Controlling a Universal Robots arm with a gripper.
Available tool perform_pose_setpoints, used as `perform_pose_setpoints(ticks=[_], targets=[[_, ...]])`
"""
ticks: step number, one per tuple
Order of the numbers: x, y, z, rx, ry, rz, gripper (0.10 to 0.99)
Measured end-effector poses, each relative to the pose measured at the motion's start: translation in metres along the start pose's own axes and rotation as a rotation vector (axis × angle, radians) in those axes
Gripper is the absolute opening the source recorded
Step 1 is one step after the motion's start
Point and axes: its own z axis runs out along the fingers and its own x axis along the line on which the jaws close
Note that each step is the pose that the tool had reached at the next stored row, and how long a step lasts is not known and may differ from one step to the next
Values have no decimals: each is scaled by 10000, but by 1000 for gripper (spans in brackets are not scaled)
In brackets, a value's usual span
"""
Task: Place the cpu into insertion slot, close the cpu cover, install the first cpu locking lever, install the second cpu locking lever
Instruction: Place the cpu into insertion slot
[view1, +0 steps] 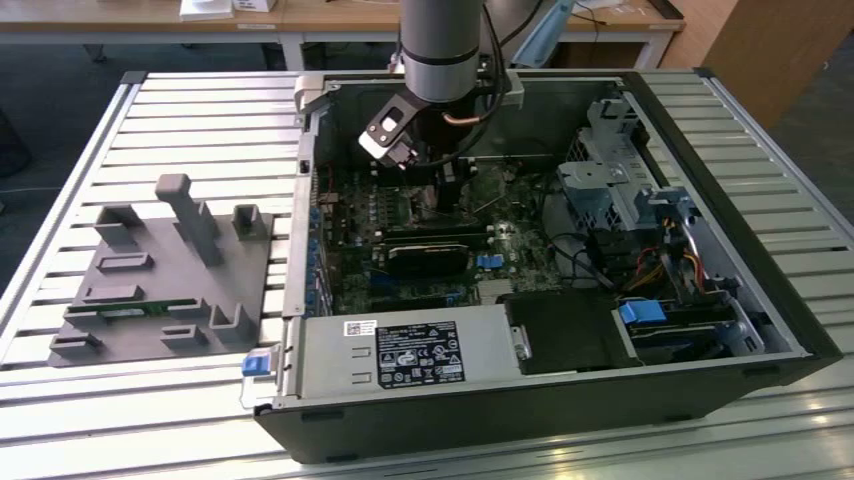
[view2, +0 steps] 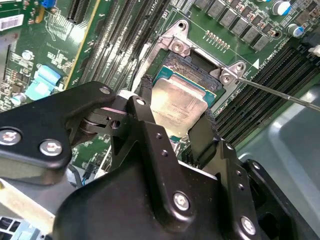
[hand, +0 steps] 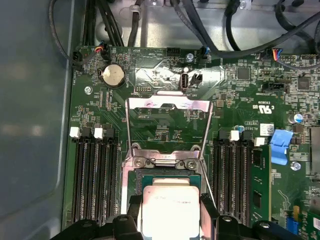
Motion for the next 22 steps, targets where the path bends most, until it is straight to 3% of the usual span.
perform_pose_setpoints(ticks=[22], targets=[[32,-24,148,2,-22,9,541]])
